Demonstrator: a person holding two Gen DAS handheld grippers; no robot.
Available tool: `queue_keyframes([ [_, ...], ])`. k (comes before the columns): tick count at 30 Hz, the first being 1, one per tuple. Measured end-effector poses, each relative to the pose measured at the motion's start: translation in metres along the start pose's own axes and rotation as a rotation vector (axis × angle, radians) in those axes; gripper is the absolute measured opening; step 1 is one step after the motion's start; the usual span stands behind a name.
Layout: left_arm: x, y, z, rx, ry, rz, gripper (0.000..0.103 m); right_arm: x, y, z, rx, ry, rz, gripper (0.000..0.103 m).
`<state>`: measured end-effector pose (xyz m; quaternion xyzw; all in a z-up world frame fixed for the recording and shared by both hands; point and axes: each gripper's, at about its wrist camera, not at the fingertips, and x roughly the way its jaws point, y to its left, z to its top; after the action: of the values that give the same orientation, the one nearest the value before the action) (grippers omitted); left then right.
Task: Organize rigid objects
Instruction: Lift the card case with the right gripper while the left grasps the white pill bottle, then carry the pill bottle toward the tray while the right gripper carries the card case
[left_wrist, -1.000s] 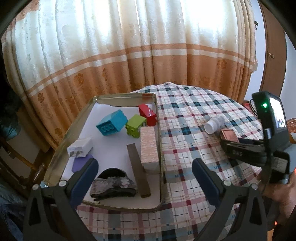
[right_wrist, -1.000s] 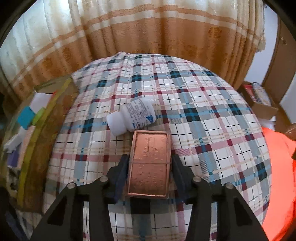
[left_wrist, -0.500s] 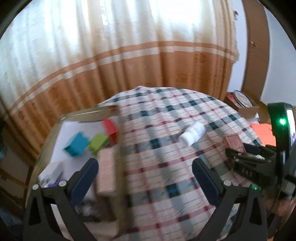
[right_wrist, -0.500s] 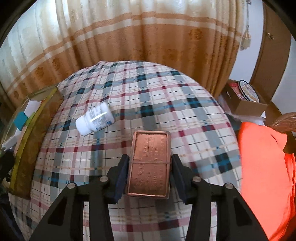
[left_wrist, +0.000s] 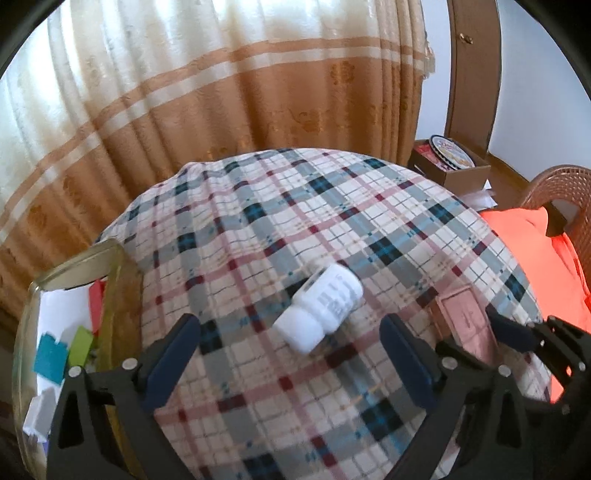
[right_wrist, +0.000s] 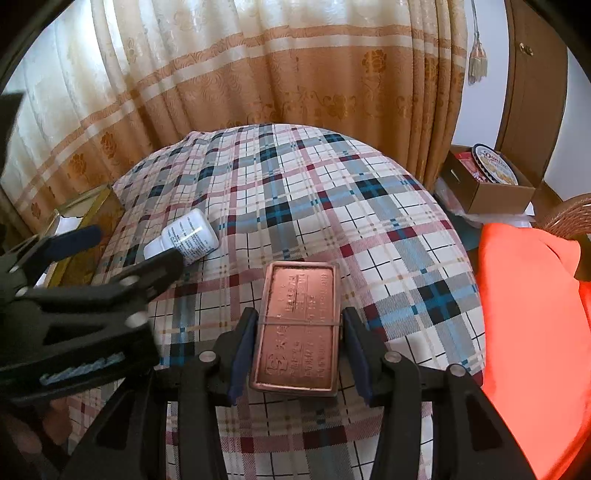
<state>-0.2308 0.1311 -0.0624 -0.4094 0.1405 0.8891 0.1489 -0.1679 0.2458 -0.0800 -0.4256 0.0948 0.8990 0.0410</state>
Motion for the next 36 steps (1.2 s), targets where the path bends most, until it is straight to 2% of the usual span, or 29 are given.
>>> queue_keyframes([
  [3,0.013,0.0,0.005,-0.013,0.026,-0.016,0.097,0.0,-0.001,-0.001,-0.001,-0.007,0.001,0.049],
  [5,0.021,0.001,0.006,-0.025,0.046,-0.023,0.091,0.0,-0.001,-0.002,0.0,-0.012,0.003,0.049],
  [7,0.028,0.0,0.007,-0.033,0.063,-0.032,0.081,0.0,-0.001,-0.002,-0.002,-0.013,0.003,0.049],
  [11,0.039,-0.002,0.006,-0.048,0.096,-0.045,0.073,0.0,-0.001,-0.003,-0.004,-0.016,0.006,0.049],
  [15,0.041,0.002,0.006,-0.097,0.09,-0.096,0.061,0.0,-0.001,-0.004,-0.007,-0.018,0.006,0.049],
  [17,0.04,0.002,0.005,-0.098,0.083,-0.092,0.056,0.0,-0.001,-0.004,-0.008,-0.017,0.004,0.049],
  [21,0.038,0.002,0.004,-0.099,0.062,-0.101,0.039,0.0,-0.001,-0.004,-0.009,-0.017,0.0,0.049],
  [31,0.033,0.006,-0.003,-0.123,0.054,-0.107,0.037,0.0,0.001,-0.005,-0.011,-0.018,-0.006,0.049],
  [36,0.022,0.016,-0.013,-0.176,0.074,-0.12,0.037,0.0,0.0,-0.005,-0.008,-0.019,-0.003,0.049],
])
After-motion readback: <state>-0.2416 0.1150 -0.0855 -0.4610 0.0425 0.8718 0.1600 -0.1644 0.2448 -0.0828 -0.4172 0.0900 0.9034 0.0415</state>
